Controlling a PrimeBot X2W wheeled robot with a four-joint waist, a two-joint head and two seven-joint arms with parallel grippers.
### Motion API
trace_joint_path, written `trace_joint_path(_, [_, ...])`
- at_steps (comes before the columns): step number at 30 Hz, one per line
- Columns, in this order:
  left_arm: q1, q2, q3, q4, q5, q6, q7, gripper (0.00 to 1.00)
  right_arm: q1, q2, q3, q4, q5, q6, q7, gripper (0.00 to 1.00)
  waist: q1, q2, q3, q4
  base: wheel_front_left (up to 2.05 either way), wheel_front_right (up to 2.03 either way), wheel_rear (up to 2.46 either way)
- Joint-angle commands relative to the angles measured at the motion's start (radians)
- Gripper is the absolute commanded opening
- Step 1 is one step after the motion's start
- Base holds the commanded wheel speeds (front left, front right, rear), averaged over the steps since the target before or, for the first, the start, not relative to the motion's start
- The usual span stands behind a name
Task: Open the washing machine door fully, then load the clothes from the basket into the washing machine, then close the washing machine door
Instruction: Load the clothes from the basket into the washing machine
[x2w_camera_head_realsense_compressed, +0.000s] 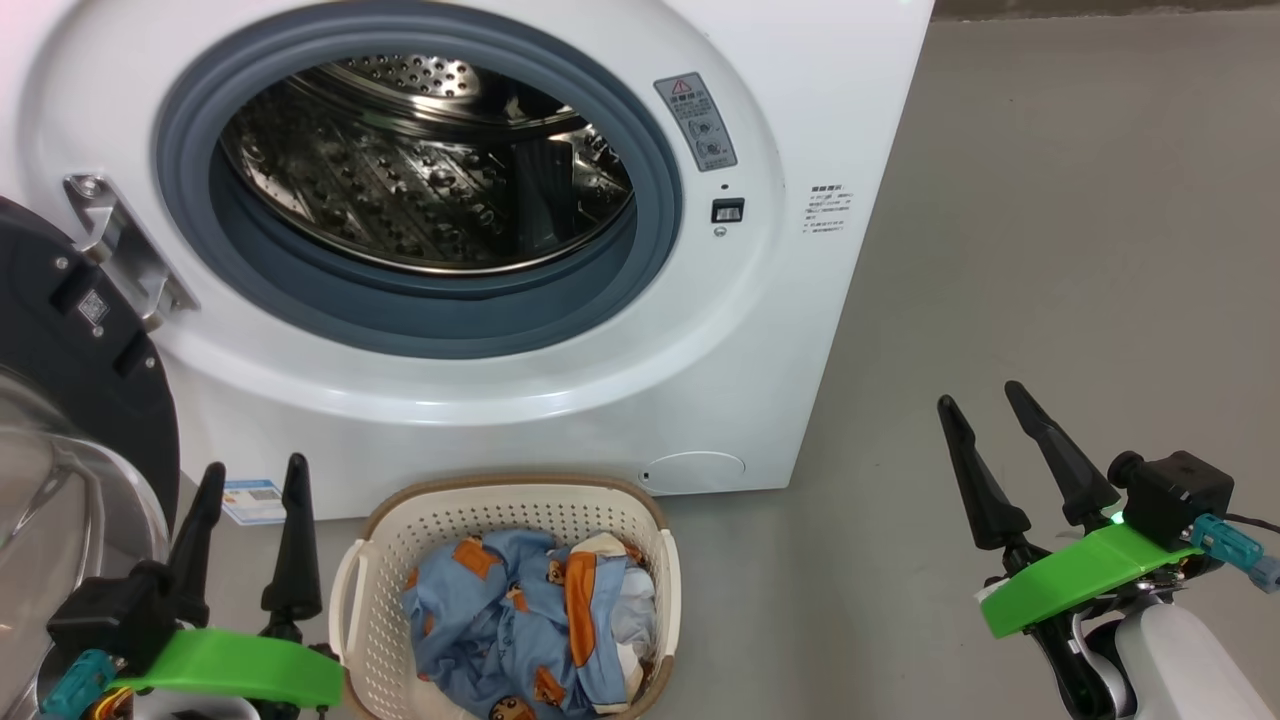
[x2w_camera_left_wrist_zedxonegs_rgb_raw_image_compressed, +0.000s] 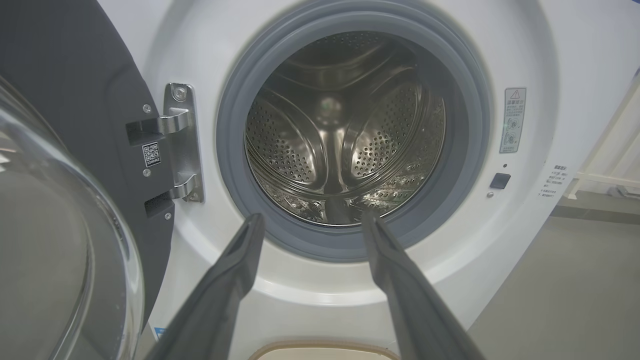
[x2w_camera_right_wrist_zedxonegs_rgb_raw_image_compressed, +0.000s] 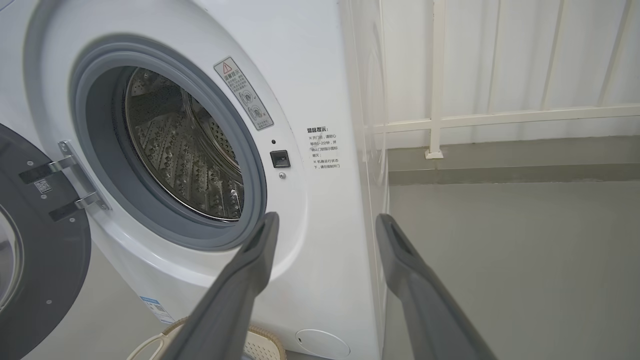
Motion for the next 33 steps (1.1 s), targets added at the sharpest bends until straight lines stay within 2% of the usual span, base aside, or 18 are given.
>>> trace_joint_path(1, [-0.036, 0.017, 0.036, -0.017, 0.011, -0.004, -0.006, 1.0, -0.019, -0.005, 0.022, -0.022, -0.004, 0.002, -0.012, 1.0, 0.0, 0.0, 0.001, 0.0, 0.0, 0.0, 0.0])
trace_joint_path(33, [-0.059, 0.009, 0.047, -0.009, 0.029, -0.009, -0.006, 1.0, -0.03, 0.0, 0.014, -0.022, -0.003, 0.002, -0.012, 1.0, 0.0, 0.0, 0.029, -0.002, 0.0, 0.0, 0.0])
